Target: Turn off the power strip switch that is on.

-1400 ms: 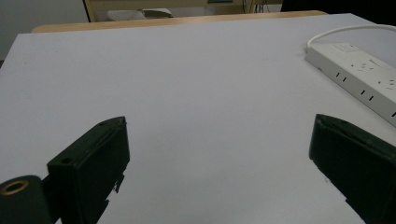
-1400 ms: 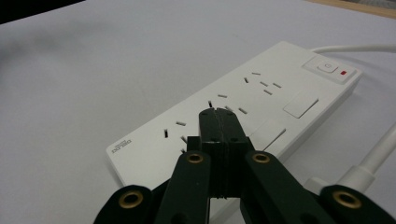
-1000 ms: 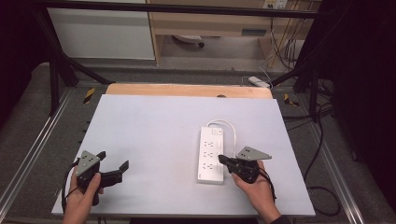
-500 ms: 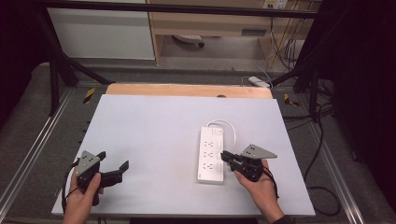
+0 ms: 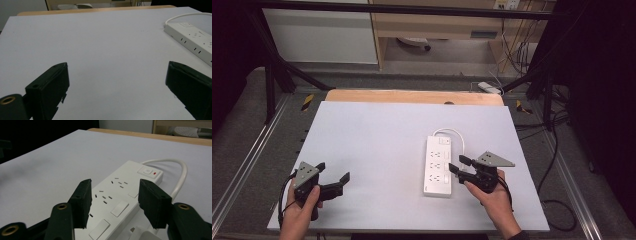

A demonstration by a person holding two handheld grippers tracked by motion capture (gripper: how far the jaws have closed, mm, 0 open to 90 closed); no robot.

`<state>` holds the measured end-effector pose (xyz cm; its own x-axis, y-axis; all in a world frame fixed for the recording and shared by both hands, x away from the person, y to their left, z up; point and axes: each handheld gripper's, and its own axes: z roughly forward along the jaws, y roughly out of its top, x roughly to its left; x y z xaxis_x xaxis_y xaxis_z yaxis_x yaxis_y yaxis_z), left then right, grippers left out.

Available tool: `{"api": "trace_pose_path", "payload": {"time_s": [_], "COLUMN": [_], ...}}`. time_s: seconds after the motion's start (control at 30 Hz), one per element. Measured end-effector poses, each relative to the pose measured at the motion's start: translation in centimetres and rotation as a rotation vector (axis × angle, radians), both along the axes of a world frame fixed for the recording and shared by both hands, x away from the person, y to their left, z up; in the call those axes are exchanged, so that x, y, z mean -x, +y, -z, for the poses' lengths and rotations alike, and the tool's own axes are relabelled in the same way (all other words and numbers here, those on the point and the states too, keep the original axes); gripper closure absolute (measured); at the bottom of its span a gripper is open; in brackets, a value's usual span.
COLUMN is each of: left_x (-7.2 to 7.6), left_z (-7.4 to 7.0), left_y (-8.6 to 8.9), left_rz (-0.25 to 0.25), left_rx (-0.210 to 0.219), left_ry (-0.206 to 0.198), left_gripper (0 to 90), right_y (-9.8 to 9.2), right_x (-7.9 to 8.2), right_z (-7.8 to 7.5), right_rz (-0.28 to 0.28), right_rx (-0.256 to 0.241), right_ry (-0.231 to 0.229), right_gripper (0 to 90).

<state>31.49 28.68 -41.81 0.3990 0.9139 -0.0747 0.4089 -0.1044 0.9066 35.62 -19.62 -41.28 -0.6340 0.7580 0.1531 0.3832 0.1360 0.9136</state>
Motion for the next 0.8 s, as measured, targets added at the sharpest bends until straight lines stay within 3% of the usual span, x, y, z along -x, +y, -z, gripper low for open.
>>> {"api": "trace_pose_path", "payload": {"time_s": [0.33,0.53,0.8], "left_x": [0.02,0.03,0.06], "left_z": [0.00,-0.02,-0.04], "left_y": [0.02,0.01,0.02], "left_rz": [0.001,0.000,0.000], "left_rx": [0.001,0.000,0.003], "left_ry": [-0.001,-0.001,-0.001], "left_gripper": [5.4,5.4,5.5], "right_y": [0.23,0.14,-0.29], "right_x": [-0.01,0.14,0.09], "right_z": [-0.38,-0.58,-0.94], "right_rz": [0.026,0.048,0.081], "right_rx": [0.017,0.025,0.014], "right_ry": [-0.011,-0.048,-0.047], "right_gripper": [14.8,7.9,2.7]}}
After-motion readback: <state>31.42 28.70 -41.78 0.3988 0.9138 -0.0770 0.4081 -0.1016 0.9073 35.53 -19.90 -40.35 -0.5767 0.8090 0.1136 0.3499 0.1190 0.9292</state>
